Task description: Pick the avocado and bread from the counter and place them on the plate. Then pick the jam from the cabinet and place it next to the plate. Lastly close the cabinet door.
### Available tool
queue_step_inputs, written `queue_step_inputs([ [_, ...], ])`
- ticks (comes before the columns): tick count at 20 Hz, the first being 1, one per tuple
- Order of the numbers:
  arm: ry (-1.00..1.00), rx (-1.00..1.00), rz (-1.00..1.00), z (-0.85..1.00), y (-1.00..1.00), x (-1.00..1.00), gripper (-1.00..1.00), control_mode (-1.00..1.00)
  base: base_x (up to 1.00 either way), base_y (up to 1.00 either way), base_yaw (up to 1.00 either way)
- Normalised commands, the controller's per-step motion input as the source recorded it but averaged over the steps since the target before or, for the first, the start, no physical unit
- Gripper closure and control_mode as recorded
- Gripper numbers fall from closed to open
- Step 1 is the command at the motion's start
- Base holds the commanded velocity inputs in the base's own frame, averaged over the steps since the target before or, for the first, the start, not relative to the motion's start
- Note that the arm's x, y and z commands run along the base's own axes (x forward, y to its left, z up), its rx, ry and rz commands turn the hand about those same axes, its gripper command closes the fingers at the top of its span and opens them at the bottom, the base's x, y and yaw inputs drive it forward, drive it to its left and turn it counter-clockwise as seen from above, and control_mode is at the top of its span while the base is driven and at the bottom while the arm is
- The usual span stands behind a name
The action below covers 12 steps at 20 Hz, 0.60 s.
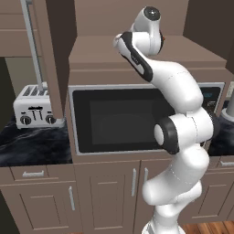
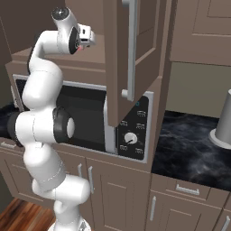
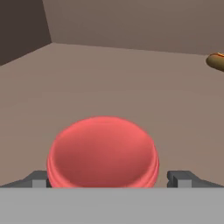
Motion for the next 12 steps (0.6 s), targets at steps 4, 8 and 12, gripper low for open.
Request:
queue_step_inputs([
  [4, 0.01, 0.0, 0.0, 0.0, 0.15, 0.28, -1.0, -1.0, 0.0, 0.0, 0.0],
  [8, 0.02, 0.0, 0.0, -0.11, 0.18, 0.07, 1.0, -1.0, 0.0, 0.0, 0.0],
  [12, 0.03, 0.01, 0.0, -0.5, 0.03, 0.0, 1.0, -1.0, 0.0, 0.0, 0.0],
])
